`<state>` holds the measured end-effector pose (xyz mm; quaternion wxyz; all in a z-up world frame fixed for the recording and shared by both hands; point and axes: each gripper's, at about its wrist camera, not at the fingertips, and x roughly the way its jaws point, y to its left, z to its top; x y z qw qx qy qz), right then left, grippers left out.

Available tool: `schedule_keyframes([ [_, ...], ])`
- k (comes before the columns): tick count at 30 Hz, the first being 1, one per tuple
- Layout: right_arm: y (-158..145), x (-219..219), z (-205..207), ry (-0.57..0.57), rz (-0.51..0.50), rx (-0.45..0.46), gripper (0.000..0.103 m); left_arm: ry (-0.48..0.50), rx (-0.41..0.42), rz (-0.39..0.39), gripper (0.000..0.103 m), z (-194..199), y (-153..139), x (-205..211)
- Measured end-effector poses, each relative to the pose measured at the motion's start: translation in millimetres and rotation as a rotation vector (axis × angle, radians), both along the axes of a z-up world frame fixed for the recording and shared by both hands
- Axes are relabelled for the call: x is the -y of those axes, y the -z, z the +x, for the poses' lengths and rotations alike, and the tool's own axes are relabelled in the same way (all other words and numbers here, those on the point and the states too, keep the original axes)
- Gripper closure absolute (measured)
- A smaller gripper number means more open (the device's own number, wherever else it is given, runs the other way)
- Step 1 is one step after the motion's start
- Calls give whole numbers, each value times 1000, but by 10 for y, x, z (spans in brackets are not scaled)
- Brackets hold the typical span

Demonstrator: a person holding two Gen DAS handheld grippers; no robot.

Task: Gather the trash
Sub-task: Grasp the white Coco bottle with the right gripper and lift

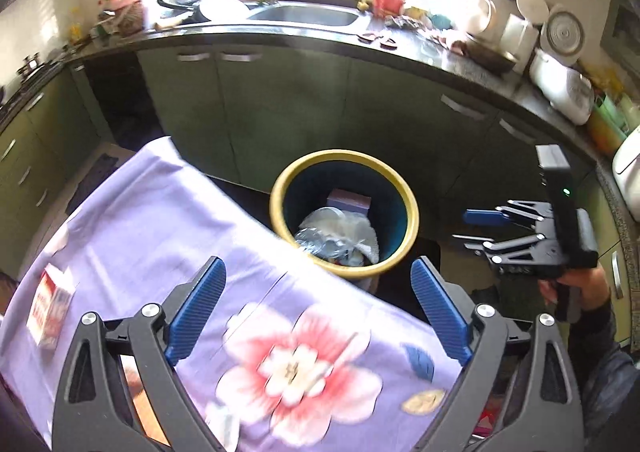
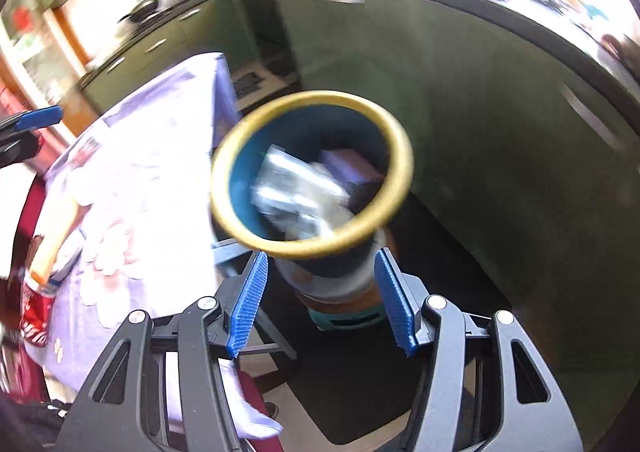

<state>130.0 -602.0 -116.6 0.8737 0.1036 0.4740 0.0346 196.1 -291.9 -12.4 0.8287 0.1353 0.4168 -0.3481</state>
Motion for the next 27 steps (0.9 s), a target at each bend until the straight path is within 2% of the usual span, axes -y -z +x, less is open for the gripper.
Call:
schedule_keyframes([
  [7, -304, -1143, 472, -334, 3, 71, 47, -214, 29, -76, 11, -377, -126, -1272],
  [13, -331, -2151, 835, -581, -10, 64, 47, -374, 41, -90, 10, -640, 23, -2159],
  [16, -378, -2546, 1050, -671, 32, 46, 47, -421, 29, -102, 10, -711, 109, -2449],
  [21, -440, -3162, 1377, -801, 38, 13, 47, -470, 19, -124, 10, -835, 199, -2788],
  [27, -223, -3708, 1673, -869, -93, -113, 47, -492, 9, -132, 10, -917, 256, -2979],
])
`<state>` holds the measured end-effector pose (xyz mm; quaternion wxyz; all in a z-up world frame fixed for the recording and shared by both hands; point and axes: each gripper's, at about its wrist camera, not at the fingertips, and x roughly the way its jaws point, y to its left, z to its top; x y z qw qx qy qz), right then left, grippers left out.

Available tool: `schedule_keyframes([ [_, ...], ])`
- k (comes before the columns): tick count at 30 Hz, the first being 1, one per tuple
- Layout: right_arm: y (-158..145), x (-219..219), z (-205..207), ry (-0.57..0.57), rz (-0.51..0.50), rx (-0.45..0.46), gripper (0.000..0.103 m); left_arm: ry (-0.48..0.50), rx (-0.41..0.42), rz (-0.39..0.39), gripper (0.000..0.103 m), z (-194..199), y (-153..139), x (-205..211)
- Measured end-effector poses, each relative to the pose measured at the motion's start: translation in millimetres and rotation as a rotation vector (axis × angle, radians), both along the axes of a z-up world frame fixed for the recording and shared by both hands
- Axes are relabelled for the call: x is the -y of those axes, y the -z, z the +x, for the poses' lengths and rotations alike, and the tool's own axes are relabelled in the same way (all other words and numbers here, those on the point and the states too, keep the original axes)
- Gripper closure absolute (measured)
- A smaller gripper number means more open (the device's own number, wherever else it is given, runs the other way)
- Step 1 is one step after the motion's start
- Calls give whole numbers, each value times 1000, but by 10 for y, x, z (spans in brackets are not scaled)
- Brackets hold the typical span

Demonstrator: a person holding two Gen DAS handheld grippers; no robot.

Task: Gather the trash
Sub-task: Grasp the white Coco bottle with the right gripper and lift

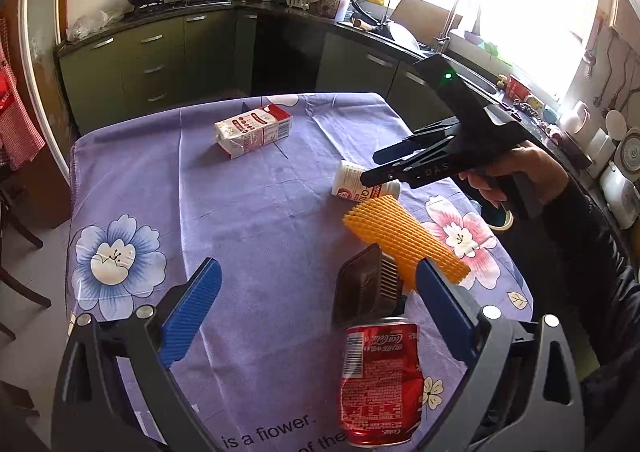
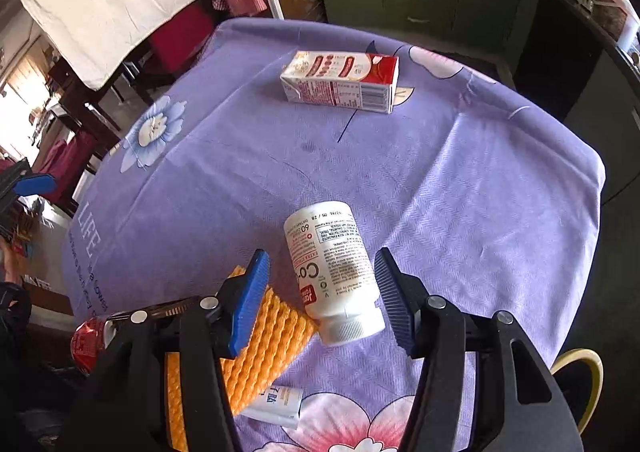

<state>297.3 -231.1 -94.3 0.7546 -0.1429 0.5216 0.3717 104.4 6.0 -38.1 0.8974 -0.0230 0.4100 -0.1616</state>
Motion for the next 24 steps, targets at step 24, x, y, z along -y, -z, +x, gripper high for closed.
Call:
schedule_keyframes([
  [24, 274, -248, 265, 39, -87, -29, 56, 5, -3, -1, 10, -103, 85, -86],
])
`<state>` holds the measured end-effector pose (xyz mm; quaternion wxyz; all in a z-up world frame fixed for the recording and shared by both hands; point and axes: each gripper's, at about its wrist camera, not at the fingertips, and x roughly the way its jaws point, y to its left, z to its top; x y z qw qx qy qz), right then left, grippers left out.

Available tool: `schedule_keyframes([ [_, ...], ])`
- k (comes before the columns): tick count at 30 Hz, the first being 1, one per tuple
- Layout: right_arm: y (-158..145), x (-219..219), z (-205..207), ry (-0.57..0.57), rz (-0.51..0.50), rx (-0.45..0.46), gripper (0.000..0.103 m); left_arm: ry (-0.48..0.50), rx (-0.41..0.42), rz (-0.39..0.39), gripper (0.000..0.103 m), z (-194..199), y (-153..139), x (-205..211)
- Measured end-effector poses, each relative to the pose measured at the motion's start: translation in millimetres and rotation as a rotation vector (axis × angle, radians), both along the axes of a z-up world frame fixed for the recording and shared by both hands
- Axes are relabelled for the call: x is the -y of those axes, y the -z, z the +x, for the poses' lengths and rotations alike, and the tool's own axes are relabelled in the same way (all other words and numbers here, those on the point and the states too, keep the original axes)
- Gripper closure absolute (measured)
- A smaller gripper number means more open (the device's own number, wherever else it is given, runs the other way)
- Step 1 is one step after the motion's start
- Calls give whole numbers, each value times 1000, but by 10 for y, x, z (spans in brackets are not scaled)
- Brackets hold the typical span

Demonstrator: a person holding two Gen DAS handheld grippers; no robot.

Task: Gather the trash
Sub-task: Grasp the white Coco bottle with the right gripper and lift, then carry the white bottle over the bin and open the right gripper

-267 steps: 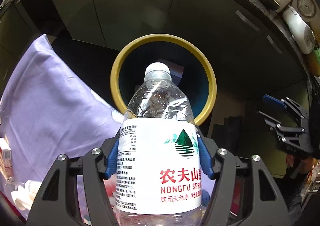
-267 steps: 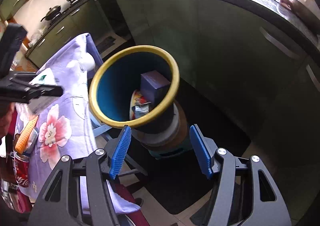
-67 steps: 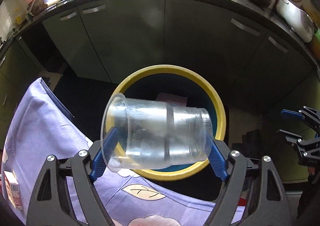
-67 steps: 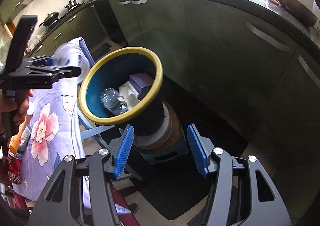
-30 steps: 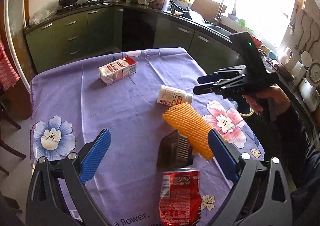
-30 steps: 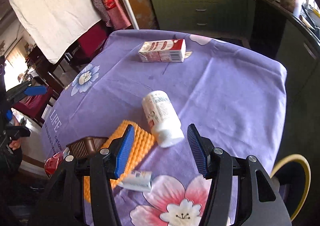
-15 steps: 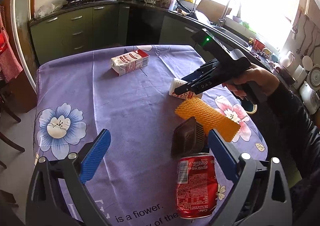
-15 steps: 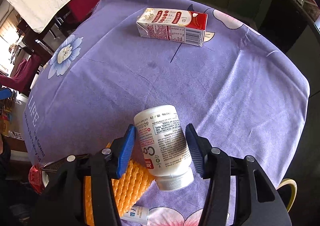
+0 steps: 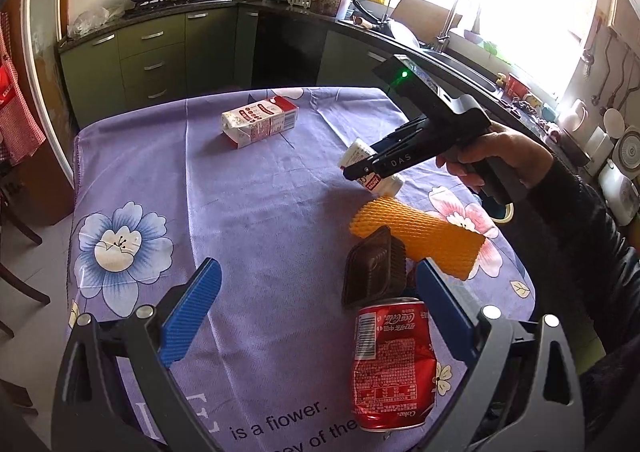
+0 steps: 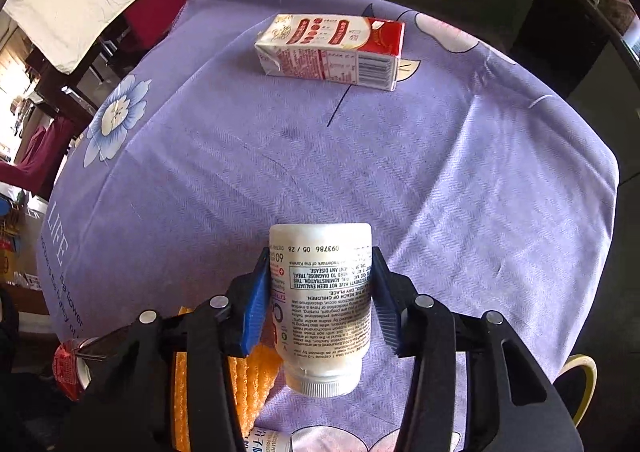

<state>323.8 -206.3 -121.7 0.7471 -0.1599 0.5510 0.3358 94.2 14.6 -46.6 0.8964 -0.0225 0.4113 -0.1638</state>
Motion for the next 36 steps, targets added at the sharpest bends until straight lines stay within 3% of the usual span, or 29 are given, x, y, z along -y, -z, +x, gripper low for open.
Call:
schedule_keyframes([
  [9, -436, 619, 34, 155, 183, 30, 56, 17, 8, 6, 10, -41, -41, 115],
  [13, -601, 1107, -71, 243, 244, 40, 56, 41, 16, 16, 10, -61, -74, 223],
  [18, -585, 2039, -121, 441, 185, 78, 56, 82, 23, 23, 10, -41, -94, 399],
  [25, -119, 3193, -134, 710, 24, 86, 56, 134, 17, 39, 10, 22, -91, 669],
  [28, 70, 3483, -108, 770, -22, 78, 56, 152, 15, 52, 10, 31, -89, 754],
  [31, 149, 3632, -131, 821, -53, 98, 45, 161, 15, 65, 10, 26, -97, 798],
  [36, 17, 3624, -369, 824, 23, 123, 45, 165, 2, 60, 10, 44, -85, 775],
])
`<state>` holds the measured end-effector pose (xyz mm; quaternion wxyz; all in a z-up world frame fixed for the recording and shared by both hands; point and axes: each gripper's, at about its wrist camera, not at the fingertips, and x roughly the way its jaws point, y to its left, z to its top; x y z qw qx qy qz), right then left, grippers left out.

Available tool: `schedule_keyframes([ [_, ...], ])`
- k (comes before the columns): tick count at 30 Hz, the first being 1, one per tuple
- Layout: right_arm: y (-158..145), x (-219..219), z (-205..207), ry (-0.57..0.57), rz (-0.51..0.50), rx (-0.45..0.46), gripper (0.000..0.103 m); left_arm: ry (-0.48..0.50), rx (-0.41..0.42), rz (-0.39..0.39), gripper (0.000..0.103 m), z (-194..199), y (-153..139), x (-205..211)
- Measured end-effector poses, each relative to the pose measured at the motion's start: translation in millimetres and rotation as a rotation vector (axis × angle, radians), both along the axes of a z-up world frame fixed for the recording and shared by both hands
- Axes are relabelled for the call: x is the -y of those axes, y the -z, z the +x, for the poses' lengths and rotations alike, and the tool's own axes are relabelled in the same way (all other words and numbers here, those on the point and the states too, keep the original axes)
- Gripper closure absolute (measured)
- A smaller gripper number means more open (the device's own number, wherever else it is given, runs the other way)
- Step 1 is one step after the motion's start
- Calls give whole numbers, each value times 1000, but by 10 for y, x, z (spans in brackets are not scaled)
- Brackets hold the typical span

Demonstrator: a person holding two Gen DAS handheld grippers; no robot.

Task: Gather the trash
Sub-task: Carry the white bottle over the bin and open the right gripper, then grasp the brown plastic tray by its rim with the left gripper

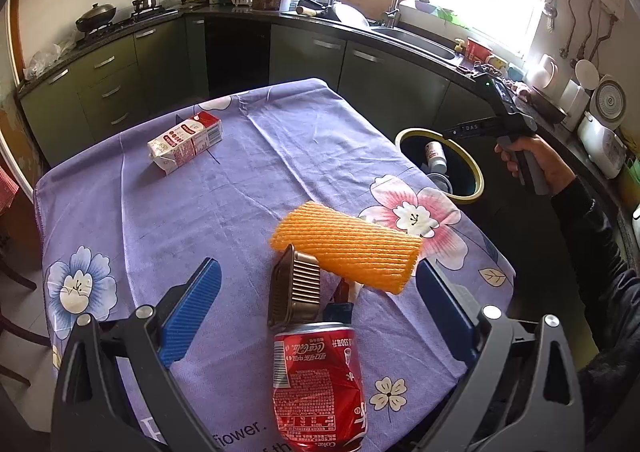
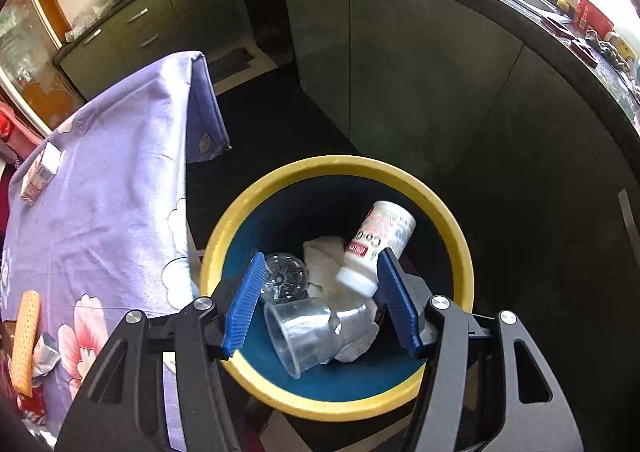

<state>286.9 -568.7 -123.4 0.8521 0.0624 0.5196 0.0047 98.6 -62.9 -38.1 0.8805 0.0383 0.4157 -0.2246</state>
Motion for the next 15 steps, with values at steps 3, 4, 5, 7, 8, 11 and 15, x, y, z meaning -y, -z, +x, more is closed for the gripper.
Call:
schedule_keyframes([
  [3, -88, -122, -242, -29, 46, 31, 43, 6, -28, -10, 10, 22, 46, -20],
  [4, -106, -175, -316, -41, 62, 40, 43, 8, -36, -10, 10, 33, 68, -22],
  [5, -119, -228, -408, -57, 78, 50, 43, 10, -42, -6, 10, 38, 89, -18],
  [7, -132, -332, -579, -87, 101, 62, 43, 17, -54, 7, 10, 53, 140, -1],
  [8, -141, -407, -655, -99, 112, 68, 43, 22, -59, 13, 10, 59, 164, 13],
  [11, -151, -556, -900, -137, 163, 90, 43, 41, -72, 40, 10, 75, 234, 70],
  [15, -161, -769, -1136, -168, 204, 105, 43, 65, -93, 96, 10, 138, 339, 164],
])
